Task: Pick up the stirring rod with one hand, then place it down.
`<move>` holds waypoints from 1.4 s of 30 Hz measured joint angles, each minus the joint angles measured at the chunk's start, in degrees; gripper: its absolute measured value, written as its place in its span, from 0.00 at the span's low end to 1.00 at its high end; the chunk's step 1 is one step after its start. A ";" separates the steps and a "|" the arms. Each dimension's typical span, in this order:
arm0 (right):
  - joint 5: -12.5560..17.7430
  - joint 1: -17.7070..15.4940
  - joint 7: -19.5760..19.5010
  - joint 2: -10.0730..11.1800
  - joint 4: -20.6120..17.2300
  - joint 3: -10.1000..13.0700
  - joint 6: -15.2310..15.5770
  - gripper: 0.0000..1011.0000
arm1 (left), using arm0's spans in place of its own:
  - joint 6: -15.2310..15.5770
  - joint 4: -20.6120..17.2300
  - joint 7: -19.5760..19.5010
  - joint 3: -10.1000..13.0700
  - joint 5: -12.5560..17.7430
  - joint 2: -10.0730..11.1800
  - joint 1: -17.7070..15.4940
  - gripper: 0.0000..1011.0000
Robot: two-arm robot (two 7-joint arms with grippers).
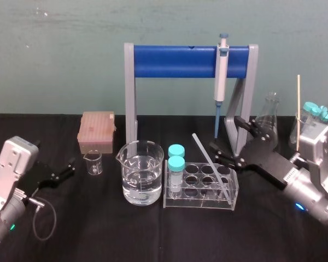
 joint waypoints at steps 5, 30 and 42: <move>2.32 2.92 4.55 -1.75 3.47 -0.31 1.95 0.99 | 0.00 0.00 0.00 0.00 0.00 0.00 0.00 0.99; 5.91 6.81 14.23 -5.41 9.54 -0.90 15.16 0.99 | 0.00 0.00 0.00 0.00 0.00 0.00 0.00 0.99; 5.68 6.83 13.98 -5.43 9.55 -0.74 15.16 0.99 | 0.00 0.00 0.00 0.00 0.00 0.00 0.00 0.99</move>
